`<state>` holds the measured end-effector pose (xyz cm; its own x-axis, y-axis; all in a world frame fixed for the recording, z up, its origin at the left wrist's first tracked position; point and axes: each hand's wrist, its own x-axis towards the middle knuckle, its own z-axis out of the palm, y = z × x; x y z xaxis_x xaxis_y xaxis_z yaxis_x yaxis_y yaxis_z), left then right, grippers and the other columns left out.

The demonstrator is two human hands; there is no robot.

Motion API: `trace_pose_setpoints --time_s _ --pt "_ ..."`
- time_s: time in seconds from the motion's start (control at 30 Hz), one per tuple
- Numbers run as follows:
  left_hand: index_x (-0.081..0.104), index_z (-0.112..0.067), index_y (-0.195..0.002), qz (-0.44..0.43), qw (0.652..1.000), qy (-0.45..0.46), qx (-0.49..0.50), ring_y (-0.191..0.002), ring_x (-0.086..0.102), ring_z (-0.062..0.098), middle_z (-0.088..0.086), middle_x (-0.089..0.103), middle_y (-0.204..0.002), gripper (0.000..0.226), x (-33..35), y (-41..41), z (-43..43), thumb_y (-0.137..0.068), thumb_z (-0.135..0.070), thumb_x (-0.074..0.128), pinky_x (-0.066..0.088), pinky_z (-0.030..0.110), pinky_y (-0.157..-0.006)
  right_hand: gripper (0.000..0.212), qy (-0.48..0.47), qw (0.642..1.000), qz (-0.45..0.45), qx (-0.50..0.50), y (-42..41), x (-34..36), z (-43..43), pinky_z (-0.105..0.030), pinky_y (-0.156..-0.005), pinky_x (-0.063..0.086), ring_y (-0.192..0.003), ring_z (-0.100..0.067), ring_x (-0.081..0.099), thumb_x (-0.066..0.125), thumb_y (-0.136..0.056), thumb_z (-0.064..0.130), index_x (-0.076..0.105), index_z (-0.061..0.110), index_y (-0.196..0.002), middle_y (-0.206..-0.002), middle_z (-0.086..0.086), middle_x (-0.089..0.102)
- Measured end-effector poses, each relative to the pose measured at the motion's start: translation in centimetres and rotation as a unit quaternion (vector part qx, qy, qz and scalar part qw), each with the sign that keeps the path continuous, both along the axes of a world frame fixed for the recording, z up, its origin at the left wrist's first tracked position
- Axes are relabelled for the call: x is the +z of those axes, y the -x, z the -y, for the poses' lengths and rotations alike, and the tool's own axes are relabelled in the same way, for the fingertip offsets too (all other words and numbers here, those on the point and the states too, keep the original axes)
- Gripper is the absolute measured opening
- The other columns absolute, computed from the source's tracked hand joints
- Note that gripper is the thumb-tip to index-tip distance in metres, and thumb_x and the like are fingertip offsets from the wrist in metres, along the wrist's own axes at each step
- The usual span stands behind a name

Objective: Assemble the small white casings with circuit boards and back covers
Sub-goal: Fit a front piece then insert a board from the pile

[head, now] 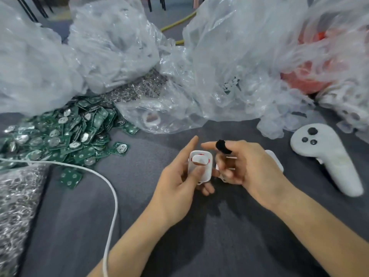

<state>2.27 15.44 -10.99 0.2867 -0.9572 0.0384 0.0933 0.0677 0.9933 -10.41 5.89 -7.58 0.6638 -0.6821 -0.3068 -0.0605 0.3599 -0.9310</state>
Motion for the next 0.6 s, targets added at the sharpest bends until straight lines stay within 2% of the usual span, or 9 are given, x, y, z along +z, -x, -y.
trace_pose_setpoints --time_s 0.07,0.13,0.23,0.37,0.47,0.6 --pt "0.036 -0.032 -0.134 -0.014 1.0 0.005 -0.001 -0.059 0.062 0.019 0.005 0.067 -0.077 0.051 0.01 0.02 -0.01 -0.093 -0.004 0.047 0.051 0.024 -0.058 0.033 -0.012 1.0 -0.002 -0.003 0.23 -0.15 0.11 -0.022 -0.045 0.028 -0.049 -0.01 0.041 0.041 -0.097 0.02 0.072 0.01 -0.103 -0.06 -0.001 0.052" --pt "0.037 -0.03 -0.133 -0.032 0.999 0.016 -0.002 -0.059 0.063 0.018 0.005 0.069 -0.081 0.05 0.17 0.07 0.04 -0.088 -0.012 0.049 0.051 0.024 -0.059 0.03 0.02 1.0 -0.007 -0.009 0.37 -0.17 -0.08 -0.02 -0.044 0.03 -0.049 -0.009 0.043 0.043 -0.097 0.012 0.072 0.01 -0.103 -0.06 -0.002 0.054" --pt "0.038 -0.029 -0.133 -0.063 0.998 0.022 -0.008 -0.062 0.064 0.016 0.006 0.069 -0.086 0.052 0.22 0.15 0.09 -0.084 -0.012 0.049 0.053 0.024 -0.062 0.026 0.054 0.998 0.014 -0.03 0.54 -0.28 -0.35 -0.018 -0.043 0.036 -0.051 -0.009 0.048 0.046 -0.097 0.004 0.071 0.009 -0.103 -0.064 -0.005 0.061" --pt "0.038 -0.028 -0.133 -0.073 0.997 0.012 -0.003 -0.061 0.064 0.017 0.005 0.069 -0.084 0.055 0.26 0.06 0.07 -0.084 -0.007 0.05 0.053 0.024 -0.061 0.016 0.088 0.994 0.034 -0.048 0.74 -0.51 -0.18 -0.019 -0.051 0.043 -0.059 -0.013 0.05 0.053 -0.091 -0.002 0.066 0.003 -0.099 -0.08 -0.01 0.07" --pt "0.041 -0.024 -0.132 -0.056 0.998 0.009 -0.009 -0.059 0.063 0.017 0.007 0.071 -0.081 0.05 0.29 -0.1 0.09 -0.089 0.002 0.047 0.053 0.025 -0.061 0.015 0.116 0.991 0.033 -0.057 0.87 -0.68 -0.01 -0.019 -0.062 0.047 -0.069 -0.009 0.058 0.059 -0.087 -0.002 0.069 0.008 -0.09 -0.09 -0.005 0.073" --pt "0.048 -0.017 -0.126 -0.018 0.999 0.005 -0.029 -0.064 0.064 0.02 0.01 0.071 -0.082 0.042 0.33 -0.2 -0.13 -0.094 0.01 0.042 0.054 0.026 -0.064 0.019 0.1 0.991 0.062 -0.07 1.0 -0.65 0.13 -0.019 -0.06 0.046 -0.061 -0.01 0.051 0.067 -0.078 0.004 0.073 0.015 -0.092 -0.077 -0.006 0.063"
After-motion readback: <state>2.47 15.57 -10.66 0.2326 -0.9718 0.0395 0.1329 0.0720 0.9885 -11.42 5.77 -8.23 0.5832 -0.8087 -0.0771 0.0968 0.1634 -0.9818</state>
